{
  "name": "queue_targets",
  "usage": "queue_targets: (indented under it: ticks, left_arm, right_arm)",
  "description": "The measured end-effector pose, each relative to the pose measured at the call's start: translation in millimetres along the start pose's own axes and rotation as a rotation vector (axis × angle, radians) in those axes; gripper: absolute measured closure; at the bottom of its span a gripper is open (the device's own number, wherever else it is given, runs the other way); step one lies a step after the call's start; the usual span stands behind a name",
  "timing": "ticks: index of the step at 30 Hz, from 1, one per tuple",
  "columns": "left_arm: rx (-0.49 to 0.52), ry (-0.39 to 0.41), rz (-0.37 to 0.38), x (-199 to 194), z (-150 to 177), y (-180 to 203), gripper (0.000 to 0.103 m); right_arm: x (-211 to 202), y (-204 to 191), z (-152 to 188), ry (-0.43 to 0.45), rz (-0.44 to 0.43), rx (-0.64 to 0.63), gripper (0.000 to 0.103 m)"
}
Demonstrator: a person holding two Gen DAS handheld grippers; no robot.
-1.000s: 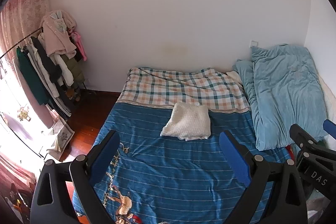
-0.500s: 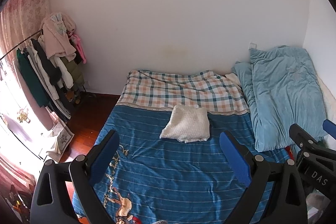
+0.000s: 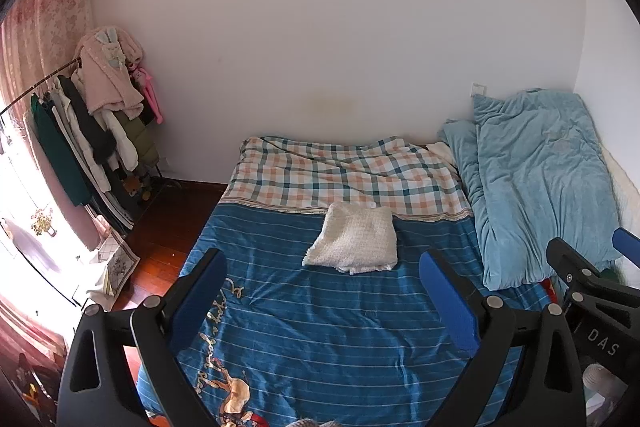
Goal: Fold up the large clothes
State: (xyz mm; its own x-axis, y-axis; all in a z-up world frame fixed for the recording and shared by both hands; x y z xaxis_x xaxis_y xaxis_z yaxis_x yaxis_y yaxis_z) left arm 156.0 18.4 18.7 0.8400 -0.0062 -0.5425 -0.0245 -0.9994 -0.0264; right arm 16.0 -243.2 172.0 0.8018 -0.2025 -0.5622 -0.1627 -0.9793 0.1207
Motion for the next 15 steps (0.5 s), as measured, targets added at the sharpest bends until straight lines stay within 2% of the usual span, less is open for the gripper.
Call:
queue_targets:
  ticks: [15]
  left_arm:
    - [-0.008, 0.003, 0.007, -1.8, 1.1, -0.7, 0.004]
  right_arm:
    - [-10.9, 2.6, 2.6, 0.007, 0.01, 0.004, 0.003]
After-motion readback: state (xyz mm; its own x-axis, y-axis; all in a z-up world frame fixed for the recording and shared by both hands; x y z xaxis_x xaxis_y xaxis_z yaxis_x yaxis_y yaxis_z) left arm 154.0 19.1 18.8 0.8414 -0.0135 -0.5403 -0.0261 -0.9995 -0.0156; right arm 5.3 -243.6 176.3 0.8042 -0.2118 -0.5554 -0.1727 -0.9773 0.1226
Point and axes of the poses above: each gripper's, at about its wrist camera, not at the fingertips, and x roughly the way its jaws point, y to its right, z to its underside, the point moved 5 cm from there along x, roughly the way its jaws point, and after that the axes turned 7 degrees about y, right-handed, at the moved point
